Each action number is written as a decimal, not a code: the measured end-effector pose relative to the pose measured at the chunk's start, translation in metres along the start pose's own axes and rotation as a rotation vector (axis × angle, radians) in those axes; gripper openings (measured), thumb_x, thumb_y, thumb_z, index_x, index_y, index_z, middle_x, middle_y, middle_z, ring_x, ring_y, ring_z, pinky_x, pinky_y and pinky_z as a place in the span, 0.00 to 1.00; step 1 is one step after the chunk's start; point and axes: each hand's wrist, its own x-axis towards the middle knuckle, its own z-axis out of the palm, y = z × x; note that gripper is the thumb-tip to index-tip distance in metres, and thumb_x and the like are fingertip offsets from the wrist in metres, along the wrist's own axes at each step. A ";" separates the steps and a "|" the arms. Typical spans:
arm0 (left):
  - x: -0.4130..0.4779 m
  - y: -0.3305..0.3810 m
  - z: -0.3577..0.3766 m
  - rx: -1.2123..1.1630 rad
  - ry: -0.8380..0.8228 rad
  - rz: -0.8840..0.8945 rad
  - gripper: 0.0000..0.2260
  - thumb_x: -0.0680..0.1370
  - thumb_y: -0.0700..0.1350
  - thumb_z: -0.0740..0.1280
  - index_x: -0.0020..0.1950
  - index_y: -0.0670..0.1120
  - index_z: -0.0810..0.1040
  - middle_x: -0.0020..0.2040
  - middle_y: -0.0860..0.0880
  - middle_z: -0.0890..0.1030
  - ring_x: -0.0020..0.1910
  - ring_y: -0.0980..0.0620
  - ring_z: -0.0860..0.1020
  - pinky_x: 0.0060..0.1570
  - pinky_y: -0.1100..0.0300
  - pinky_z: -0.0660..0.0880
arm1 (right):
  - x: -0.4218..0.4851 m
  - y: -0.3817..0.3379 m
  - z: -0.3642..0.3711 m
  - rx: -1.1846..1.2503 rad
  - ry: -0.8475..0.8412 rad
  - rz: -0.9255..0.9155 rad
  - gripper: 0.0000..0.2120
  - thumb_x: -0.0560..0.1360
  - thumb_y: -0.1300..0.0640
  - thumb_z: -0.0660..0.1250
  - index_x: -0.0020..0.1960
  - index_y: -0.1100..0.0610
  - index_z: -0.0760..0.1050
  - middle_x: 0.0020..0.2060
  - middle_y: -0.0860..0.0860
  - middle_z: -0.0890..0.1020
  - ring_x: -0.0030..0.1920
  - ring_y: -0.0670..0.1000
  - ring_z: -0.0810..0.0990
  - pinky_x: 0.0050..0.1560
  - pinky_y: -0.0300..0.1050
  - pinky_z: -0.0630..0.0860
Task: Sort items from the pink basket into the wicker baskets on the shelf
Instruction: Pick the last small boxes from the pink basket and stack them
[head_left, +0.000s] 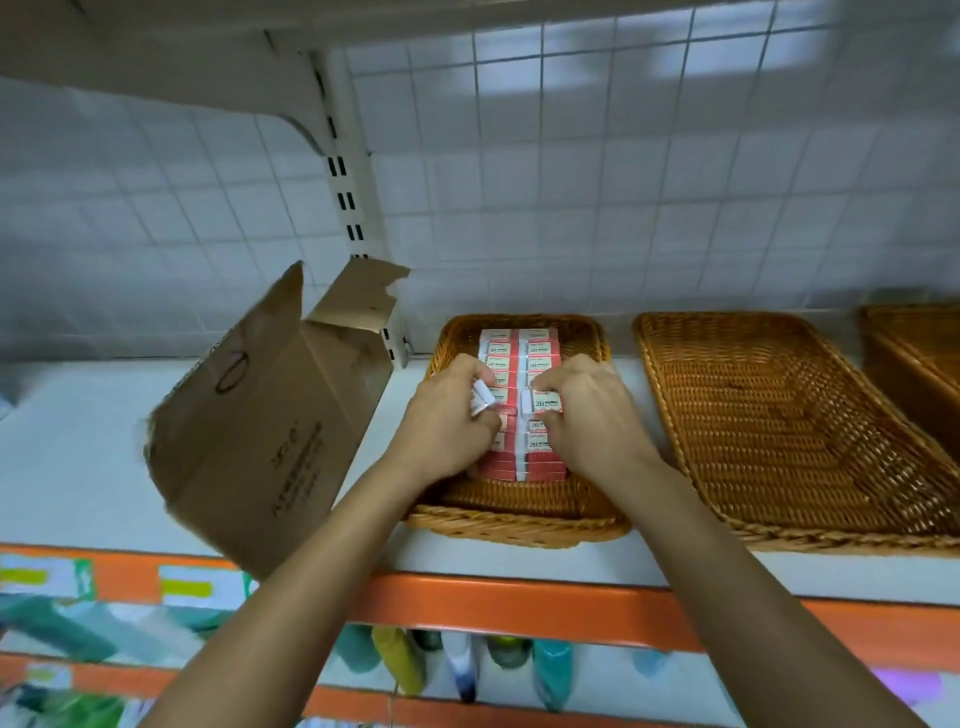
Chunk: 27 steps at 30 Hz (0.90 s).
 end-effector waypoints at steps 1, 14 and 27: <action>0.000 -0.002 0.000 -0.034 0.020 -0.008 0.11 0.76 0.41 0.66 0.57 0.48 0.70 0.58 0.49 0.77 0.54 0.49 0.76 0.50 0.57 0.76 | -0.001 0.000 0.001 -0.009 -0.005 0.001 0.21 0.76 0.56 0.66 0.69 0.54 0.71 0.64 0.52 0.72 0.64 0.53 0.67 0.66 0.44 0.65; -0.003 -0.006 0.001 -0.153 0.110 0.015 0.12 0.74 0.51 0.70 0.55 0.50 0.76 0.57 0.52 0.80 0.51 0.55 0.79 0.45 0.61 0.79 | -0.009 -0.002 0.006 -0.053 -0.008 -0.029 0.21 0.78 0.55 0.63 0.70 0.54 0.68 0.65 0.51 0.71 0.65 0.51 0.65 0.65 0.44 0.66; 0.000 -0.009 0.001 -0.106 0.129 -0.041 0.08 0.76 0.50 0.69 0.52 0.50 0.80 0.57 0.49 0.76 0.56 0.53 0.74 0.52 0.61 0.72 | -0.008 0.000 0.009 -0.032 0.008 -0.005 0.16 0.77 0.55 0.65 0.65 0.53 0.73 0.62 0.51 0.73 0.63 0.52 0.68 0.63 0.45 0.68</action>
